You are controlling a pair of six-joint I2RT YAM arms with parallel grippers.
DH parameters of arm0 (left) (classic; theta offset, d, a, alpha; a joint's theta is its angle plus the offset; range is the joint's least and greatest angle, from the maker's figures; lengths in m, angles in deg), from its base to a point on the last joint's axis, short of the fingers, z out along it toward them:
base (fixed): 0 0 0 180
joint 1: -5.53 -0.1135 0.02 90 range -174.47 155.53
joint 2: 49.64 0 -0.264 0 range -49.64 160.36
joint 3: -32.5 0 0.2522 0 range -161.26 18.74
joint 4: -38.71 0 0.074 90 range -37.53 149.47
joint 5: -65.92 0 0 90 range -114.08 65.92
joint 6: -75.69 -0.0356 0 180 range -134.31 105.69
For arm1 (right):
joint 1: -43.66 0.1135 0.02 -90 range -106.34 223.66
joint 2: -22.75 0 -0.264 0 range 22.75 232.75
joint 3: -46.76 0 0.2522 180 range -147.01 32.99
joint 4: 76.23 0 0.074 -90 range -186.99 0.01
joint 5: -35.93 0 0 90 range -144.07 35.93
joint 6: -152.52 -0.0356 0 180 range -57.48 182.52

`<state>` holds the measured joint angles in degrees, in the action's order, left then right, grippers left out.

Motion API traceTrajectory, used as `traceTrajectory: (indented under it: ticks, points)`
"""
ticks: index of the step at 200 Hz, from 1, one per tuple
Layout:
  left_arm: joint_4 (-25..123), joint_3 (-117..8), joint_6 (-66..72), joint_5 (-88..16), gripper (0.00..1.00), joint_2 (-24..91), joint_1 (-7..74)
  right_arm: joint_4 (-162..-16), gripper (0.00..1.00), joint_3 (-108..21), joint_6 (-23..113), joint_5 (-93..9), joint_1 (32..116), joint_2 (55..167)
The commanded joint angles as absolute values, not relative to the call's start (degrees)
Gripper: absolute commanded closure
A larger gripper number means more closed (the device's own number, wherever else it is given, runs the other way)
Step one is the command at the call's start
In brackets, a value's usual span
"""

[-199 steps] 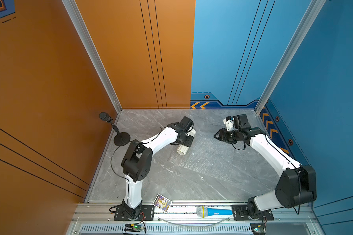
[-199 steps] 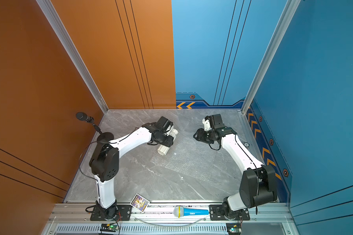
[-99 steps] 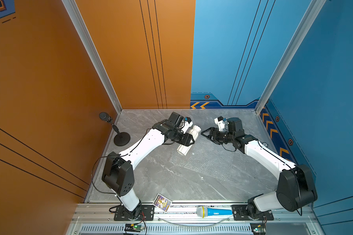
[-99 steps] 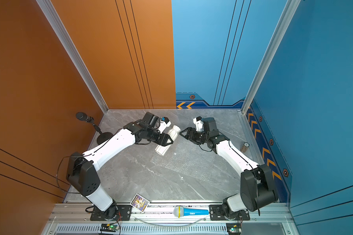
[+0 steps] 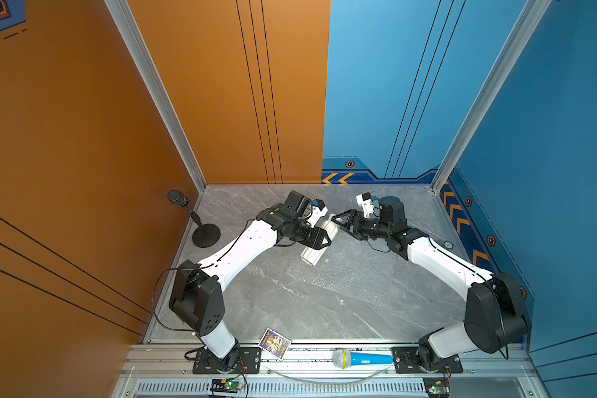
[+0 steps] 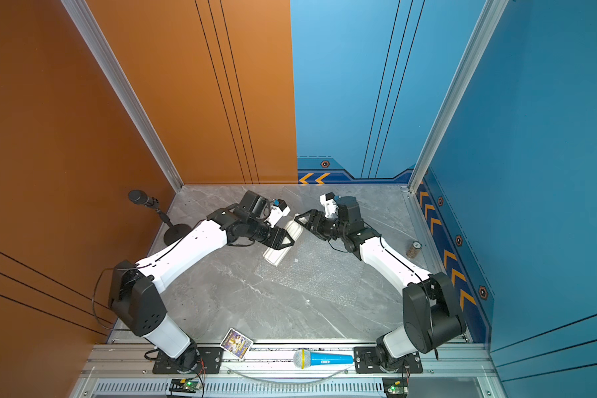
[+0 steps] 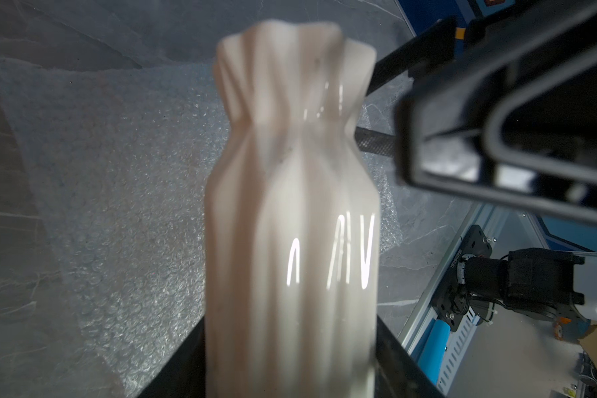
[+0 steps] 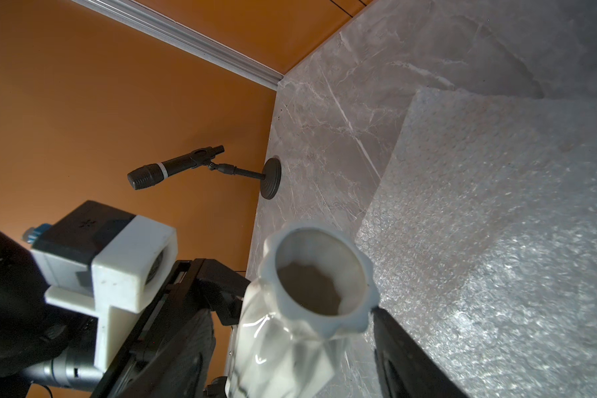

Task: Unwrap the vase from the bubble wrap
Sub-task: Pick up the vase from the bubble wrap.

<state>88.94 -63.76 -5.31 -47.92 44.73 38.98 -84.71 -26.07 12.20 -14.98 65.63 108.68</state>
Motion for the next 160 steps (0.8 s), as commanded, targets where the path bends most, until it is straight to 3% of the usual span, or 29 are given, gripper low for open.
traceTrajectory:
  ticks: [1,110,160]
  points:
    - [85.79,-63.18,-5.52,-50.78,0.62,41.86,39.43,-82.96,0.25,-28.12,10.89,-15.85,65.98,109.39]
    - [84.67,-61.96,-4.81,-51.97,0.62,40.89,39.63,-75.52,0.3,-28.14,5.13,-14.81,66.16,112.74]
    - [84.38,-61.95,-4.64,-52.42,0.62,40.78,39.53,-76.86,0.46,-28.0,5.89,-15.54,66.1,111.8]
